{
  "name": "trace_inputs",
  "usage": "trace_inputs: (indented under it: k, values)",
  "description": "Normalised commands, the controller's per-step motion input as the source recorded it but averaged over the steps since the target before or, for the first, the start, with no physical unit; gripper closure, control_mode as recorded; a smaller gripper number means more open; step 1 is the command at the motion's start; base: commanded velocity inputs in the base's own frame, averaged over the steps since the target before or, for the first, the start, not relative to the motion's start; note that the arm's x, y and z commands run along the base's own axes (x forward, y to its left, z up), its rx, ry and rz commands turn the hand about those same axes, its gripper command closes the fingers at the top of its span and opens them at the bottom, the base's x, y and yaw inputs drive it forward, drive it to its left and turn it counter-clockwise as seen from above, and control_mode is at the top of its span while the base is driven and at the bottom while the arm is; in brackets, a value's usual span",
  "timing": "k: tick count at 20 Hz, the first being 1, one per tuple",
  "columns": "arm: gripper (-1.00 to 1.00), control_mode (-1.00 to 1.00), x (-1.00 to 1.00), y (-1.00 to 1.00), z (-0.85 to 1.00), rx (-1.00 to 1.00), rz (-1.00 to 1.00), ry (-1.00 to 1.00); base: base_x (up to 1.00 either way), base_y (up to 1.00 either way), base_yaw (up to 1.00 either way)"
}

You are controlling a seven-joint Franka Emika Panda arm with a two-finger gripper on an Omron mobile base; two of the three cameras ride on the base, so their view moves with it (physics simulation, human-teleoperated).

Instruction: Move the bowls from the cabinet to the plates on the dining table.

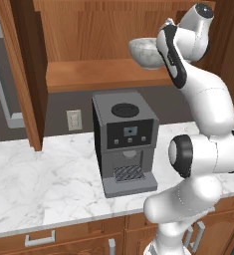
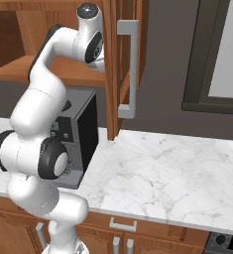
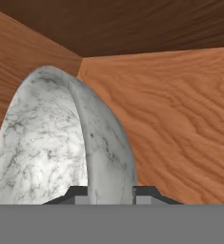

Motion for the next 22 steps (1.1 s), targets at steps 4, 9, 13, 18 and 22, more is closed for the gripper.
trace_inputs:
  k: [4, 9, 13, 18, 22]
  values:
    - [1.0, -1.0, -0.36, 0.0, 0.11, -0.02, -0.01, -0.06, 0.0, 0.0, 0.0]
    - [1.0, -1.0, -0.38, -0.09, 0.58, 0.0, 0.0, -0.01, 0.0, 0.0, 0.0]
    - [1.0, -1.0, -0.45, -0.18, 0.61, 0.0, 0.0, 0.0, 0.0, 0.0, 0.0]
    - [1.0, -1.0, -0.58, -0.24, 0.51, 0.03, 0.01, 0.0, 0.0, 0.0, 0.0]
    - [1.0, -1.0, -0.58, -0.08, 0.33, 0.03, 0.03, 0.05, 0.0, 0.0, 0.0]
